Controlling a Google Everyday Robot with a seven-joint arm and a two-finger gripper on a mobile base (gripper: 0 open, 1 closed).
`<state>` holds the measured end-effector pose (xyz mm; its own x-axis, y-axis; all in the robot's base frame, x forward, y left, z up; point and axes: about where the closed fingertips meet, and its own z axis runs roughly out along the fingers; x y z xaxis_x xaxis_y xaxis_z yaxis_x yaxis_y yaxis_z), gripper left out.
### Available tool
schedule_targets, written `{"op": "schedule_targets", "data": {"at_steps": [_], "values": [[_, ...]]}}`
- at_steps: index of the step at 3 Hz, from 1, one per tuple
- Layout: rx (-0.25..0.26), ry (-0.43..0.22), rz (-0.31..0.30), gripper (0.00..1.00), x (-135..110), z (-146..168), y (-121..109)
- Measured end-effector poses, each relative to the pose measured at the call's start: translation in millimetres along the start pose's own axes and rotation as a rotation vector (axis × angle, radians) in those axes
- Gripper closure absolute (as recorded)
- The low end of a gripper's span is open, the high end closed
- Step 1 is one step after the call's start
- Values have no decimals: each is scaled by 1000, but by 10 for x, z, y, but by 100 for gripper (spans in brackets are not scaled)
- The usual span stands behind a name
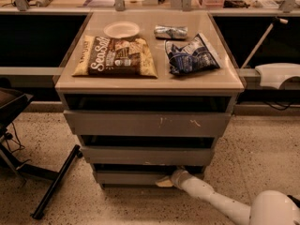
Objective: Open bottom drawer
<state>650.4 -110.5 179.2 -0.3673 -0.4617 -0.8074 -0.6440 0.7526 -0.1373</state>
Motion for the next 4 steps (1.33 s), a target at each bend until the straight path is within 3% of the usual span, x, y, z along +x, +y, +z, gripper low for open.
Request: {"op": "schedule_targets", "data": {"at_steps": [1,2,4], "values": [[0,0,0,0,0,0,0],[0,0,0,19,0,0,1],[0,0,0,65,-1,0,1]]}}
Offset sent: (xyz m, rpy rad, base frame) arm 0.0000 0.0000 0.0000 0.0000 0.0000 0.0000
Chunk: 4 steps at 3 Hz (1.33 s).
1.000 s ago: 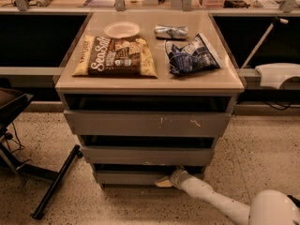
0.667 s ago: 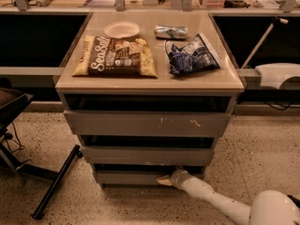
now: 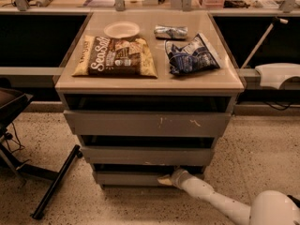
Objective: Open bottom drawer
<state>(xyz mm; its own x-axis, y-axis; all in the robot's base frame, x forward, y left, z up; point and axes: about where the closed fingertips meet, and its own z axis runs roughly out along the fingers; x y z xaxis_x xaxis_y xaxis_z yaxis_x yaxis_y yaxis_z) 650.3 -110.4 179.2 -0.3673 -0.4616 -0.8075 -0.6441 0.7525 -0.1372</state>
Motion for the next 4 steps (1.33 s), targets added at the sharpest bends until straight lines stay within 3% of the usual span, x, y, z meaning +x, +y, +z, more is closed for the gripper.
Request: {"op": "schedule_targets", "data": {"at_steps": [1,2,4], "values": [[0,0,0,88,-14,-11,-2],[16,-19,47,100,137,-215,87],[27,-25,61,100,132,-313,109]]}}
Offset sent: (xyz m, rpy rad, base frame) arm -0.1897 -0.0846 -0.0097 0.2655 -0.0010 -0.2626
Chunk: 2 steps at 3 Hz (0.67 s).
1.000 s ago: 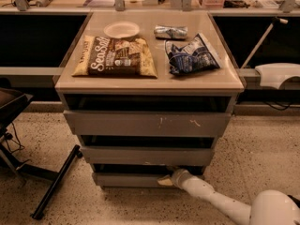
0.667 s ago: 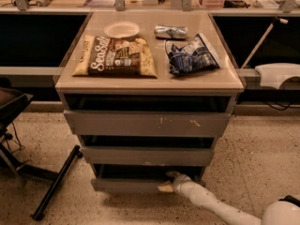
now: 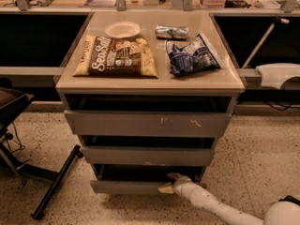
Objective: Open bottom drawer
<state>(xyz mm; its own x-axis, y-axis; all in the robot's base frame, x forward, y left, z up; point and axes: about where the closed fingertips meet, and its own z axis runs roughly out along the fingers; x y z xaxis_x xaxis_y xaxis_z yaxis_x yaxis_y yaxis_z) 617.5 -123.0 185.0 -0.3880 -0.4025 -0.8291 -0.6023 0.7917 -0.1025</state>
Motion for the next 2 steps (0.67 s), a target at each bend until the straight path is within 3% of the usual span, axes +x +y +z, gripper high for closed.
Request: {"op": "schedule_targets", "data": {"at_steps": [2], "values": [[15,-6,17,100,37,-61,28]]}}
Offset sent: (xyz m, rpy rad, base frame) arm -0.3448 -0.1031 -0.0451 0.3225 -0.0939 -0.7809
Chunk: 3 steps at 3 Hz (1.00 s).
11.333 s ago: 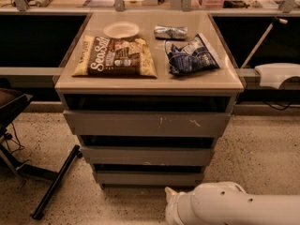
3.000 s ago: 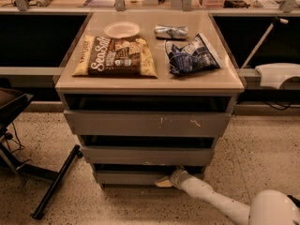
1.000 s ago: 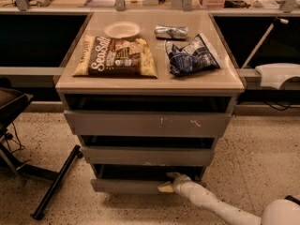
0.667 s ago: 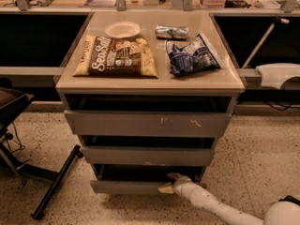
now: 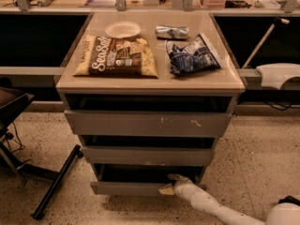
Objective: Open bottom drawer
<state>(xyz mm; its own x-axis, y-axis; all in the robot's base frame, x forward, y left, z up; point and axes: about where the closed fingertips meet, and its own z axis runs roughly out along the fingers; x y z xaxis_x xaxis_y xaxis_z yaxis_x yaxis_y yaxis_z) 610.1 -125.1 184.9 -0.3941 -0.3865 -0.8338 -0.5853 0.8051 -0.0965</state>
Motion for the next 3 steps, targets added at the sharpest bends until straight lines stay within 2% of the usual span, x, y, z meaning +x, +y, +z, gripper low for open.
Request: {"op": "schedule_targets", "data": {"at_steps": [3], "values": [[8,-3,11,100,8,-48,37]]}}
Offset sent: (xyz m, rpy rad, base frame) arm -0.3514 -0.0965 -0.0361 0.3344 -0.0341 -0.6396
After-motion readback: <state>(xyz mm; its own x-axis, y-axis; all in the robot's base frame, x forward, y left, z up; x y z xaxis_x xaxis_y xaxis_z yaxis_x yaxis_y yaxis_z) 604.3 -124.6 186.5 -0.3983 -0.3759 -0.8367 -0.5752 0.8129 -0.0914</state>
